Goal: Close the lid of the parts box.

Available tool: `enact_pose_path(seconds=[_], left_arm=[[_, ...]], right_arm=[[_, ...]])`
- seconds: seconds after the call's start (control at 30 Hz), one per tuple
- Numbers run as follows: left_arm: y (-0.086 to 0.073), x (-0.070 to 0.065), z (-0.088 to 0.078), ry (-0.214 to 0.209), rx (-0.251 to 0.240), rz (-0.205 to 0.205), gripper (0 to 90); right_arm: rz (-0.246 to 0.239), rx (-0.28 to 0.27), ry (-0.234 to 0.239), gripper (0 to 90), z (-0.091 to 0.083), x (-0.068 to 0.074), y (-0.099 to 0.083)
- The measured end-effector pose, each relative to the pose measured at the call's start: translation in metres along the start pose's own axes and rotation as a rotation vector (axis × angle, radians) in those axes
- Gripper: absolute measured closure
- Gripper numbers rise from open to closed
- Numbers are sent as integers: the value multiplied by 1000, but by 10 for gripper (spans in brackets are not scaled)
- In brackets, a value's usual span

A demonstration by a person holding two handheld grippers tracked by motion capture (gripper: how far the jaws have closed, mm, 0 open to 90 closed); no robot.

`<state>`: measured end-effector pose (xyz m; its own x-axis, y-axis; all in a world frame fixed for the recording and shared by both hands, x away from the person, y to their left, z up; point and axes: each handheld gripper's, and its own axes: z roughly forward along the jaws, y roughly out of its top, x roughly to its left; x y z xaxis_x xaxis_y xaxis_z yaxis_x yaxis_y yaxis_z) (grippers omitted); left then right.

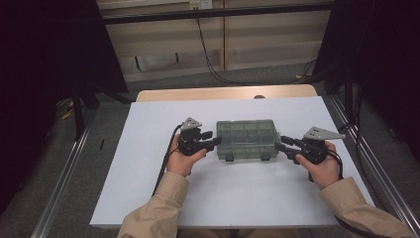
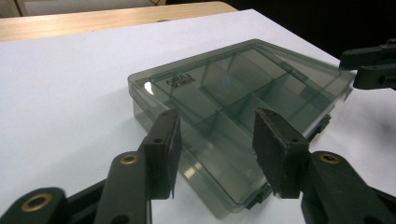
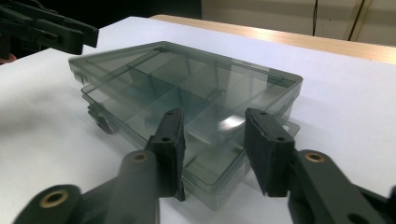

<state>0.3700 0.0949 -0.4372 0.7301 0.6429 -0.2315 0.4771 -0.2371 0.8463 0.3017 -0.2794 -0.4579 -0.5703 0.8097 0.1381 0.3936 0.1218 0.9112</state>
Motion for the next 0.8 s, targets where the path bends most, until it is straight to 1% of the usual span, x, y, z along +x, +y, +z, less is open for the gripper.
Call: enact_pose_path(seconds=[0.07,0.13,0.2,0.23,0.3,0.33,0.37,0.47,0.5,0.57,0.6,0.77,0.8], left_arm=[[-1,1,-3,-9,-8,-7,477],[-2,3,-6,-10,-8,4,432],[-4,4,-9,-12,-26,2,415],[-5,5,-10,-18,-25,5,398],[-6,5,-14,-20,-36,5,344],[-7,5,-15,-23,-42,-1,319],[-8,6,-16,-15,-46,-4,297],[-9,8,-20,-26,-56,-6,230],[-9,9,-21,-23,-59,1,215],[-10,9,-25,-31,-68,12,185],[-10,8,-27,-25,-73,22,173],[-13,8,-38,-27,-96,42,142],[-13,9,-40,-20,-99,46,138]], right_arm=[[7,-1,2,543,-1,0,-1],[9,-1,5,524,-2,0,-2],[1,-6,5,492,-2,2,-3],[2,-5,7,479,-2,3,-3],[0,-8,8,451,-3,5,-3],[-2,-12,8,433,-3,6,-3],[-1,-15,9,422,-4,6,-3],[-6,-16,10,379,-6,7,-4],[-11,-20,7,368,-6,8,-4],[-12,-22,3,334,-8,8,-5],[-14,-24,2,326,-9,8,-5],[-16,-30,3,297,-15,8,-8],[-16,-34,6,290,-16,8,-8]])
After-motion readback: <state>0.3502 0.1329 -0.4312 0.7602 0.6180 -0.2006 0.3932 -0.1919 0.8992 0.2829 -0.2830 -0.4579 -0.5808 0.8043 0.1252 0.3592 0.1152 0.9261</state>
